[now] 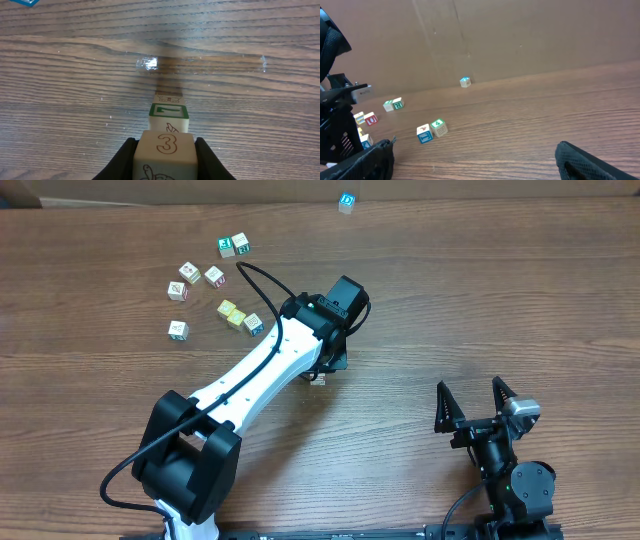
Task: Form a tower
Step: 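Carry the turtle block over the duck-on-butterfly stack, then lower the turtle block onto the duck block and open the left gripper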
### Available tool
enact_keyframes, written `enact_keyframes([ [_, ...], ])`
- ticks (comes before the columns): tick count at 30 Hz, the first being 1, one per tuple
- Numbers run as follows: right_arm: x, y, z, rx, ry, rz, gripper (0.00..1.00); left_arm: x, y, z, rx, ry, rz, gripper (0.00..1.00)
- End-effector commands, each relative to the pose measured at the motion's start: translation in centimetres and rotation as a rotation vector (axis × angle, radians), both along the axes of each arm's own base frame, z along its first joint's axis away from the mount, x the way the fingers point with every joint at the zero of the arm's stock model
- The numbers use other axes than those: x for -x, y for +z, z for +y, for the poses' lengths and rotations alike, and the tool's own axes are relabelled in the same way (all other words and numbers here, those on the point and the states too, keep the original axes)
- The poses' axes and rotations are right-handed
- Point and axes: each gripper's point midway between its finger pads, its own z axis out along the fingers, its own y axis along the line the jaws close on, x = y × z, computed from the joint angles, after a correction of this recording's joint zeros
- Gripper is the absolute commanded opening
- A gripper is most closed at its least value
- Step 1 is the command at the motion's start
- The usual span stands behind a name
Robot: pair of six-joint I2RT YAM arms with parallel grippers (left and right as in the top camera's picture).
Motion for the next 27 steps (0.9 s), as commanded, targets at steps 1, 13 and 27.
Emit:
enact_keyframes([
  [1,0.00,-0.11,-0.06,-0.006,-0.002,-0.006,1.00,-0.03,-0.28,0.18,-0.018,0.010,-0.007,0.12],
  [13,0.00,-0.11,-0.06,-0.006,-0.002,-0.006,1.00,-0.06,-0.27,0.16,-0.020,-0.001,-0.008,0.11],
  [27,0.00,-0.11,-0.06,-0.006,-0.002,-0.006,1.00,-0.06,-1.10,0.45,-0.032,0.002,-0.016,0.12],
])
